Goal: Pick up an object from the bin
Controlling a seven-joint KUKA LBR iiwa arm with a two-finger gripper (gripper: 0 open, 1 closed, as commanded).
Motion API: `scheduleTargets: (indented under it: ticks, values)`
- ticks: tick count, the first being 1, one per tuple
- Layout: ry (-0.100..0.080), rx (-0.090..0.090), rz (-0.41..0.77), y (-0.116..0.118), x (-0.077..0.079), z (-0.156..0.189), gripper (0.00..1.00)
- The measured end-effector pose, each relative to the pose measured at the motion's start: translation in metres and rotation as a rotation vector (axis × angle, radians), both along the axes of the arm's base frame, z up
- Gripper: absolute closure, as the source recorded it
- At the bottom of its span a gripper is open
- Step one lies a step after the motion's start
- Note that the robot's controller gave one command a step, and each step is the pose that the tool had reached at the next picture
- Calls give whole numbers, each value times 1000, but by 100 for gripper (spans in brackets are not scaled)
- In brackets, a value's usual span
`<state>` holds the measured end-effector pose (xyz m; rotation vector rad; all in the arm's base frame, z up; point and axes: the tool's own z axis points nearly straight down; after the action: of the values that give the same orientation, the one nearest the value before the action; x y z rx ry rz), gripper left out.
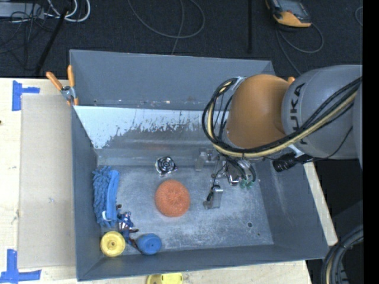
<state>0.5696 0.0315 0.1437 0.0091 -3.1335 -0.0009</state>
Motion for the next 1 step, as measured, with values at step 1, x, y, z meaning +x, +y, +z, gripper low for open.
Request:
scheduleTargets:
  ticks: [1]
  values:
    - [-7,0,-1,0,2,5,0]
